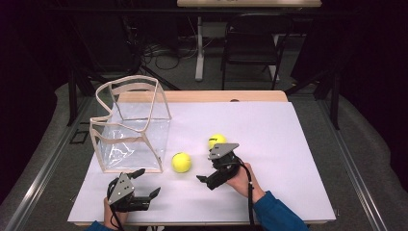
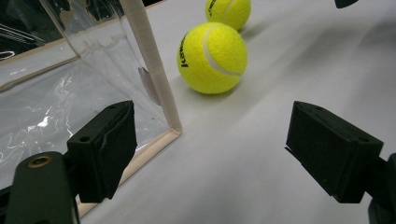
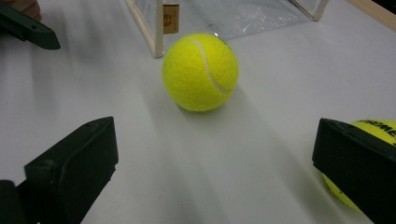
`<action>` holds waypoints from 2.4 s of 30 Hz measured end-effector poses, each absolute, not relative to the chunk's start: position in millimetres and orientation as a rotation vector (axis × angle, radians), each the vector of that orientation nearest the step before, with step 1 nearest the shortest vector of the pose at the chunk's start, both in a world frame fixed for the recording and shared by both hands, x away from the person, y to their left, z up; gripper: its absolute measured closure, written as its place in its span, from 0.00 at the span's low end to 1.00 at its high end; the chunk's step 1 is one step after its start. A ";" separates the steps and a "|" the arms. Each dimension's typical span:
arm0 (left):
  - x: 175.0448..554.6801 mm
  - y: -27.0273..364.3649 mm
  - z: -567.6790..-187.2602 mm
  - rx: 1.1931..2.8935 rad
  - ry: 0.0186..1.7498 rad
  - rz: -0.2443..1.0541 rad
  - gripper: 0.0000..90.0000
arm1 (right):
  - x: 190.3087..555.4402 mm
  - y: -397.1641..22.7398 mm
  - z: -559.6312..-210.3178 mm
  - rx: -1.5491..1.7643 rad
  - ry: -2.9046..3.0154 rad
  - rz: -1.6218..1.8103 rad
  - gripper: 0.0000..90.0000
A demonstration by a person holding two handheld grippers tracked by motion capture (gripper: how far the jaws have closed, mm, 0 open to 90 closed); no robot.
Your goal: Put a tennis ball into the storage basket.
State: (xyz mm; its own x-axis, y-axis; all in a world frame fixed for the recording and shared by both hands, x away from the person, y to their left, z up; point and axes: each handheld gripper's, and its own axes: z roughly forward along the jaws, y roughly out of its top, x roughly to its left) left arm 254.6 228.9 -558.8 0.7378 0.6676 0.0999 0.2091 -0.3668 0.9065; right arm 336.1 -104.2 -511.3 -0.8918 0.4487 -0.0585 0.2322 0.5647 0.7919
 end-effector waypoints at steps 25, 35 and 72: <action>254.3 229.0 -558.5 1.925 0.669 0.570 0.18 | 362.9 -67.5 -508.0 0.497 2.645 1.161 0.00; 254.5 229.6 -558.8 1.925 0.672 0.568 0.18 | 368.0 -62.1 -509.3 0.498 2.660 1.162 0.00; 254.4 230.8 -558.5 1.922 0.666 0.561 0.18 | 383.8 -22.6 -537.3 0.523 2.736 1.129 0.02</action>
